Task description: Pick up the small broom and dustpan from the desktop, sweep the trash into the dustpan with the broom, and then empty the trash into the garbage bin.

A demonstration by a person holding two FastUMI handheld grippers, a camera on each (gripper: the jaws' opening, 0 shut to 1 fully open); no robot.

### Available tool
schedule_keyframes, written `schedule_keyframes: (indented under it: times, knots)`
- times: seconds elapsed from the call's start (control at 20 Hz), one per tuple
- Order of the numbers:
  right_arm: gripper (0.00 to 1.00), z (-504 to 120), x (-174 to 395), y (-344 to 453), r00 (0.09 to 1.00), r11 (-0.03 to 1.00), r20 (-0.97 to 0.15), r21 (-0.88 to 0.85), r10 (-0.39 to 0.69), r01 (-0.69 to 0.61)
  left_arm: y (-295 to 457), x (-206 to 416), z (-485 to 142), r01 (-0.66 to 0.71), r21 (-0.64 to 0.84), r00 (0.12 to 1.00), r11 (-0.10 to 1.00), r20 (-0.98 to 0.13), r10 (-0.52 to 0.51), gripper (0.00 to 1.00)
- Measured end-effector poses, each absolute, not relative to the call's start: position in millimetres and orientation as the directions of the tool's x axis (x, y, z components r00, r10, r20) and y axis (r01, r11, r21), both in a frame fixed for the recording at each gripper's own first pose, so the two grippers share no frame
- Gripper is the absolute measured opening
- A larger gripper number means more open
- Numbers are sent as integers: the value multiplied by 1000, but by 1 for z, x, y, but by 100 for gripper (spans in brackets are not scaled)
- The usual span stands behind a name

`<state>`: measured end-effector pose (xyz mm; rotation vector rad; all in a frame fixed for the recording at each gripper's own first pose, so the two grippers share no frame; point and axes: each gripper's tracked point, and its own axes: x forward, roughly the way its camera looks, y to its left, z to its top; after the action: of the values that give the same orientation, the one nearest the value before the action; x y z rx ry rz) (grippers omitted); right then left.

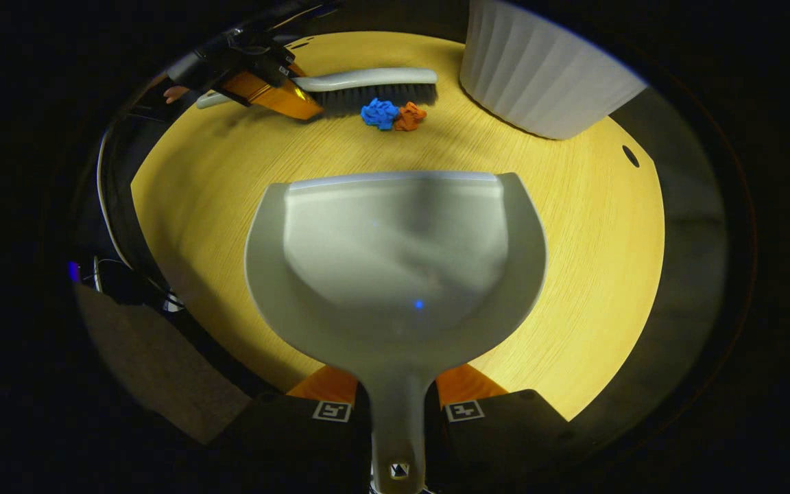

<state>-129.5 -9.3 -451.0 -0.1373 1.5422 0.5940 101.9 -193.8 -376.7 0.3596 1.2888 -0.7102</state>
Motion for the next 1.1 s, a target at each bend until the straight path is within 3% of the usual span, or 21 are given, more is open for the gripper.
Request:
schedule_keyframes:
  times: [0.2,0.35,0.6,0.8,0.85,1.1]
  knots:
    - [31,-453,-130,-11,-58,843,-956,281,287,-459,-217,79,-370,720,-233,5,654,-940,-341,25]
    - [35,-458,-128,-13,-40,836,-954,280,297,-472,-231,67,-365,744,-278,-48,608,-929,-366,23]
    - [35,-468,-130,-11,11,836,-947,278,321,-473,-243,49,-353,721,-363,-120,590,-904,-410,23]
    - [38,-473,-136,-12,72,850,-940,268,334,-454,-238,50,-332,691,-344,-49,635,-900,-434,25]
    - [35,-473,-136,-11,86,855,-937,269,340,-443,-234,52,-324,678,-342,-25,651,-895,-445,25]
    - [35,-454,-148,-12,125,904,-939,264,320,-335,-184,69,-298,544,-268,184,795,-887,-424,25]
